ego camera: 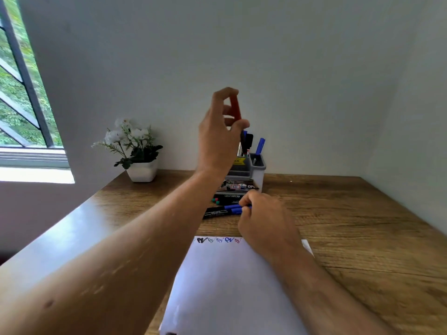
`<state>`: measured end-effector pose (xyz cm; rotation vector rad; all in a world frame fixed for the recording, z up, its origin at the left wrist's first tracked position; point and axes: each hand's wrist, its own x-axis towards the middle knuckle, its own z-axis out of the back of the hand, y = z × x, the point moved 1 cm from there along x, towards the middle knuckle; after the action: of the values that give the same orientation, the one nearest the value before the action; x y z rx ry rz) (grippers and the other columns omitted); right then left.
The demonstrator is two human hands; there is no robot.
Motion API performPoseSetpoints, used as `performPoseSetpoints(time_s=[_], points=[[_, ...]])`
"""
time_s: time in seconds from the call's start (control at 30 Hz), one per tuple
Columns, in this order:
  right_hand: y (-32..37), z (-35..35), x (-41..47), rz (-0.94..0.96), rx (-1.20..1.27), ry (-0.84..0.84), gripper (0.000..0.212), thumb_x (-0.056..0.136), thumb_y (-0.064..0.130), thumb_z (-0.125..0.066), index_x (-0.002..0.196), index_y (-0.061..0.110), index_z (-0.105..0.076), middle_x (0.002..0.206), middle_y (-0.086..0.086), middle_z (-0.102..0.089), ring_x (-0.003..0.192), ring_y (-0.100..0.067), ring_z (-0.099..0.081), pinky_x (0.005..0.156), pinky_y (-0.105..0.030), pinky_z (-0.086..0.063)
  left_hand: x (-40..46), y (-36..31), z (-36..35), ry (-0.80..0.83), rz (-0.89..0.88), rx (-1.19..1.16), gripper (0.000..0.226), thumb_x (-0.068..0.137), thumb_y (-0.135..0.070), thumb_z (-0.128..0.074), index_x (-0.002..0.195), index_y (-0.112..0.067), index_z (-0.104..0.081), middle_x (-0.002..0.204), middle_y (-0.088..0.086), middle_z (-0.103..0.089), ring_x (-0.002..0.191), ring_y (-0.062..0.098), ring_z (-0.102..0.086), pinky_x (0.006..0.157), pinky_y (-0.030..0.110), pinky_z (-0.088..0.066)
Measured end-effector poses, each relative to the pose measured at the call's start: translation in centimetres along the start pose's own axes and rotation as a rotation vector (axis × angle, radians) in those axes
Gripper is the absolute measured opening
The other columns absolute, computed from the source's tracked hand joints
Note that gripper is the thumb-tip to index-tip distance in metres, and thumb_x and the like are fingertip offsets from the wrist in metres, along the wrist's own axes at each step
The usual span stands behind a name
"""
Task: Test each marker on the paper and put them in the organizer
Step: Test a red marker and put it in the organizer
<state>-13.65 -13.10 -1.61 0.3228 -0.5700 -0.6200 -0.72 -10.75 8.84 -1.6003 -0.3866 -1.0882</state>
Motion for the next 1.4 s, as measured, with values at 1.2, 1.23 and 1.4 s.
performPoseSetpoints(time_s=[1.2,1.23,1.4], points=[[0.2,1.6,-0.3,-0.08,-0.153,0.091,0.046,0.088,0.025,-0.059,0.133,0.031,-0.056,0.13,-0.002,-0.049,0.107,-0.022,-0.057,0.082,-0.035,-0.05,-3.4,1.4,-0.4,0.109,0.238,0.274,0.038,0.096,-0.013,-0.065,0.132,-0.024,-0.057,0.081,-0.014,-0.07,0.071,-0.01,-0.066,0.057,0.004,-0.047],[0.1,1.5,-0.4,-0.073,-0.159,0.108,0.048,0.089,0.024,-0.058,0.136,0.033,-0.054,0.132,-0.003,-0.047,0.11,-0.023,-0.056,0.085,-0.036,-0.05,-4.1,1.2,0.1,0.114,0.257,0.259,0.037,0.095,-0.015,-0.068,0.13,-0.024,-0.058,0.081,-0.013,-0.07,0.07,-0.012,-0.065,0.055,0.002,-0.046],[-0.2,1.1,-0.6,-0.081,-0.171,0.182,0.051,0.094,0.025,-0.055,0.142,0.04,-0.046,0.14,-0.005,-0.039,0.12,-0.025,-0.05,0.095,-0.041,-0.05,-7.0,0.9,2.4,0.224,0.345,0.327,0.028,0.09,-0.017,-0.073,0.116,-0.022,-0.065,0.084,-0.011,-0.07,0.08,-0.001,-0.067,0.075,0.021,-0.058]])
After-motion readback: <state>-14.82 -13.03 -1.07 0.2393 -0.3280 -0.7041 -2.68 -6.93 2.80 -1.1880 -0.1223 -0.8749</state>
